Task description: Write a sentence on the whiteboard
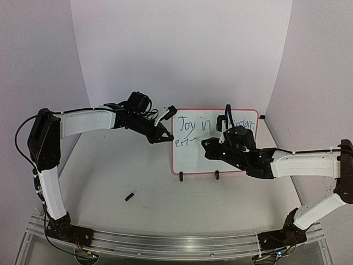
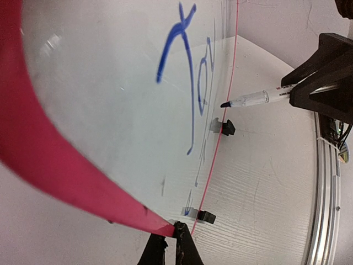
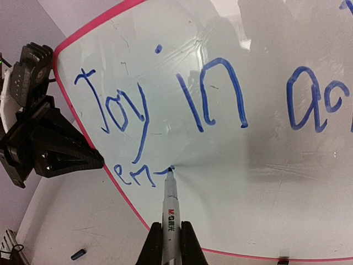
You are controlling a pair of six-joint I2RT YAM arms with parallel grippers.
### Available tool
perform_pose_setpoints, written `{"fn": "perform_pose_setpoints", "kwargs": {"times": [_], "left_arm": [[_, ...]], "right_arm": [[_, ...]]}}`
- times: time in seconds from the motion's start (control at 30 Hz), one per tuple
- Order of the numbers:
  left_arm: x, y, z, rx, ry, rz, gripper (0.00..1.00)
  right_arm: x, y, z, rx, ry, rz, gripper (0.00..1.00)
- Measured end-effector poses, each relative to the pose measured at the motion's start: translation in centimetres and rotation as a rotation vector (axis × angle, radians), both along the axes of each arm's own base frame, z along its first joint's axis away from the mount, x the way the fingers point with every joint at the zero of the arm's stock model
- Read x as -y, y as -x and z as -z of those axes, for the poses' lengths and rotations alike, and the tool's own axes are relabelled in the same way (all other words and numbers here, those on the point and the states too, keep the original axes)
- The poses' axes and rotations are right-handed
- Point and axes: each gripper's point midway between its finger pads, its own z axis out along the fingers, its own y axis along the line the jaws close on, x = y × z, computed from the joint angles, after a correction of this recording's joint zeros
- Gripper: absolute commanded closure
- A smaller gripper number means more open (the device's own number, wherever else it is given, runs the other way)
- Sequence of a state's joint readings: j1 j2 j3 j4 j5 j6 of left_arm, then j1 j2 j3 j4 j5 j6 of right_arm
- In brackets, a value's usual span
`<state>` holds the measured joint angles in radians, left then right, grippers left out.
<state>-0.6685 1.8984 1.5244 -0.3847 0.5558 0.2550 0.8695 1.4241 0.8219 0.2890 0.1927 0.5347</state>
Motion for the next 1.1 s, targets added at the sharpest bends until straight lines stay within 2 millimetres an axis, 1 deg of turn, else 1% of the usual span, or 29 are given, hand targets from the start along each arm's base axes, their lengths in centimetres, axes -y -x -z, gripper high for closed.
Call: {"fn": "perform_pose_setpoints", "kwargs": {"times": [0.1,0.17,0.3,0.5,0.73,1.1], "left_arm": [[0.0,0.0,0.0,0.0,0.0,0.0,1.0],[0.0,0.0,0.0,0.0,0.0,0.0,1.0],[0.0,0.0,0.0,0.0,0.0,0.0,1.0],[0.0,0.0,0.0,0.0,0.0,0.0,1.0],[0.0,0.0,0.0,0.0,-0.001,-0.001,1.0],[0.0,0.0,0.0,0.0,-0.002,-0.002,1.0]], "right_arm": [[0.1,0.2,-1.0,0.02,-0.011,-0.01,1.0],[0.1,0.2,-1.3,0.027,-0.012,-0.013,1.0],[-0.1,0.2,-1.3,0.032,0.0,-0.027,1.0],[-1.0,-0.4,-1.5,0.041,0.009,-0.038,1.0],[-1.1,-0.9,-0.7,0.03,0.025,-0.028,1.0],[-1.1,-0.9,-0.4,0.01,0.005,-0.02,1.0]]}}
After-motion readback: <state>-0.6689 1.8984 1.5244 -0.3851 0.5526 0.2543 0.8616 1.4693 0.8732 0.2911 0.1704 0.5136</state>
